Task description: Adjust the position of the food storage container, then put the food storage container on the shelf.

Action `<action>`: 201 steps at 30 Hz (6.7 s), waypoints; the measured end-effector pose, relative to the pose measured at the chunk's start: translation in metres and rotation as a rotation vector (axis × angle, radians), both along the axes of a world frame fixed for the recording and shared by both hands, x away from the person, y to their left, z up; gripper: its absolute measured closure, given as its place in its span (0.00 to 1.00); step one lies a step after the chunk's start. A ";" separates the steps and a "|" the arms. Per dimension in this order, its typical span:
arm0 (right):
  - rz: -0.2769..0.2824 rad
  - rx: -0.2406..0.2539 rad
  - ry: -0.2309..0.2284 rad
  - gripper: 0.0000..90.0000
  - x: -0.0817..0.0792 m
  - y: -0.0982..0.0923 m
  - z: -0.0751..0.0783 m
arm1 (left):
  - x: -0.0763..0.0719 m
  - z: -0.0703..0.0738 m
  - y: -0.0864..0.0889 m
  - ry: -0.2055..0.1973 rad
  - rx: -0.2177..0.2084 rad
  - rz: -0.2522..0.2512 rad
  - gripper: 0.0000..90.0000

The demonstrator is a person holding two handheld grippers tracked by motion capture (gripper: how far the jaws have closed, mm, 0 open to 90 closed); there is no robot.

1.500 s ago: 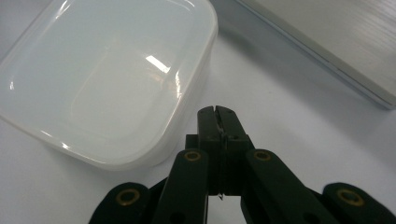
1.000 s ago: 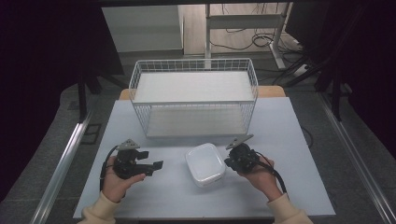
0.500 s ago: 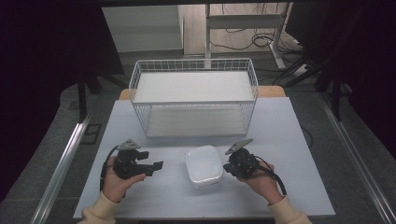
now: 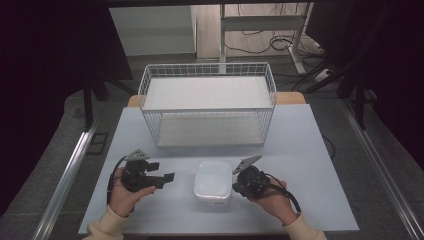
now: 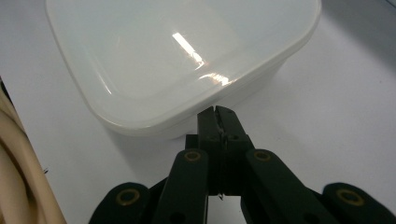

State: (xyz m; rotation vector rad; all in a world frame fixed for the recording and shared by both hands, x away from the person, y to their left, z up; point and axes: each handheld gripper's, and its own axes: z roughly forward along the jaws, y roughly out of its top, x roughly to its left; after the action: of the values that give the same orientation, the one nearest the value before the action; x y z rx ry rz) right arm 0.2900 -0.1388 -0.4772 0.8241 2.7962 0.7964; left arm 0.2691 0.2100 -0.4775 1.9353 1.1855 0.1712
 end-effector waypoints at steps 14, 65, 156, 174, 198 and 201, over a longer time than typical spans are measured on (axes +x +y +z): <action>-0.095 0.082 -0.071 0.99 0.005 -0.022 0.016 | -0.001 0.002 0.000 -0.005 -0.015 0.004 0.24; -0.351 0.462 0.115 0.31 0.007 -0.017 -0.001 | 0.021 0.002 -0.042 0.183 -0.264 -0.053 0.34; -0.279 0.723 0.188 0.90 -0.001 -0.037 0.023 | 0.005 0.022 -0.041 0.127 -0.325 -0.184 0.89; -0.230 0.732 0.099 0.90 0.011 -0.041 0.055 | 0.019 0.051 -0.044 0.044 -0.317 -0.201 0.89; -0.196 0.740 0.034 0.90 0.030 -0.041 0.099 | 0.039 0.093 -0.045 -0.026 -0.307 -0.210 0.89; -0.192 0.741 0.026 0.90 0.033 -0.041 0.105 | 0.042 0.098 -0.044 -0.034 -0.308 -0.212 0.89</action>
State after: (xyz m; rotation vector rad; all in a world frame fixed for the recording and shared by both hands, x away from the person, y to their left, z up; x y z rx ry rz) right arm 0.3225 -0.1796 -0.3727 1.1661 2.3609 1.8221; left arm 0.3107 0.1663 -0.3793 1.7616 0.9163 -0.0867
